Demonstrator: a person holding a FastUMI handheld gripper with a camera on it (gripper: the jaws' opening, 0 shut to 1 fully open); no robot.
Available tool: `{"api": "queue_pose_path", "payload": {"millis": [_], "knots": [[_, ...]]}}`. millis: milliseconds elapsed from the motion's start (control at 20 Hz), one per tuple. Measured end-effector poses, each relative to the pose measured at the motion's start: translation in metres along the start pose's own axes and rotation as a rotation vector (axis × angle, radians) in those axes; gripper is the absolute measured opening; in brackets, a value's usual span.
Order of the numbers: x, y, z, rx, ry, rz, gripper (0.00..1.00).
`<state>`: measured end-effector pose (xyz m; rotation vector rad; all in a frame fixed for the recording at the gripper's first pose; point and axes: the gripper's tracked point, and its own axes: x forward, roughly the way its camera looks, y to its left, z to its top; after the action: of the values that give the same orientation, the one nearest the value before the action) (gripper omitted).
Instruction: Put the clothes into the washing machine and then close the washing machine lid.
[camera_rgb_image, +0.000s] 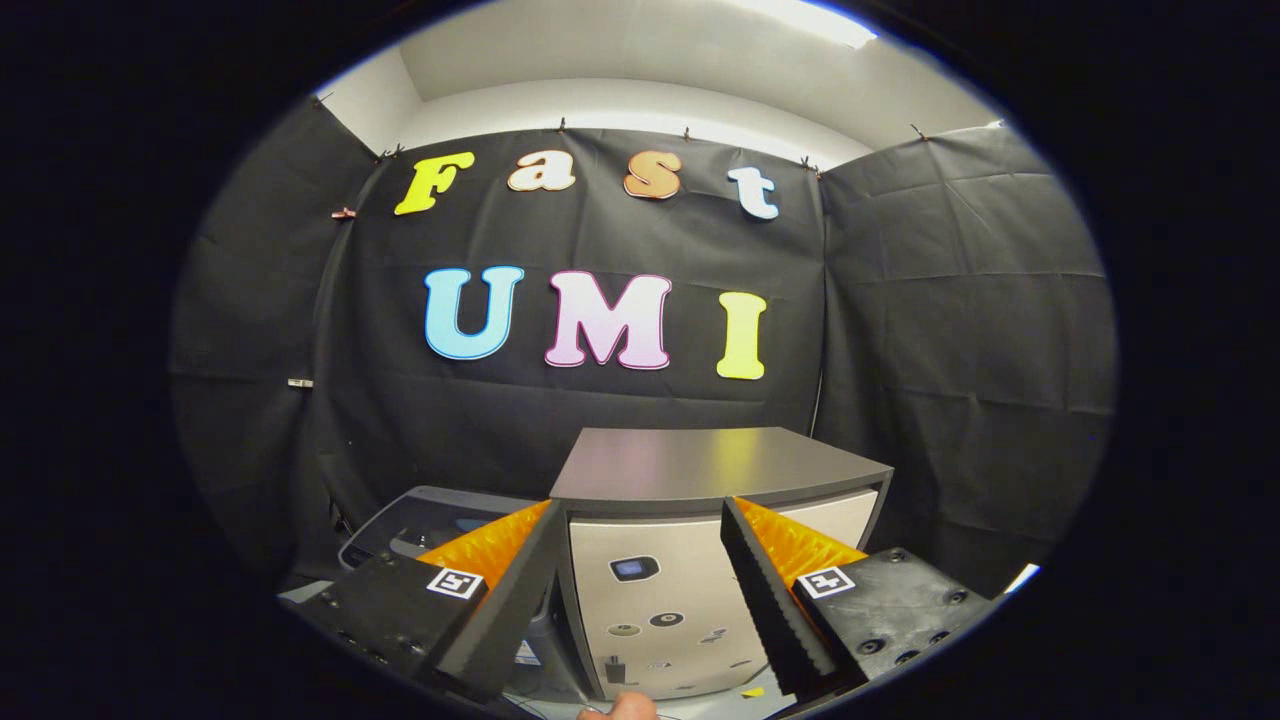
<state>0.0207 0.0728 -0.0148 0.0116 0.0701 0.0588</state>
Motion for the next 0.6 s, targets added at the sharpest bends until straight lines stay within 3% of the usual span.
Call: {"api": "queue_pose_path", "payload": {"millis": [600], "knots": [[-0.0011, 0.0008, 0.0028, -0.004, -0.005, -0.004, 0.98]]}}
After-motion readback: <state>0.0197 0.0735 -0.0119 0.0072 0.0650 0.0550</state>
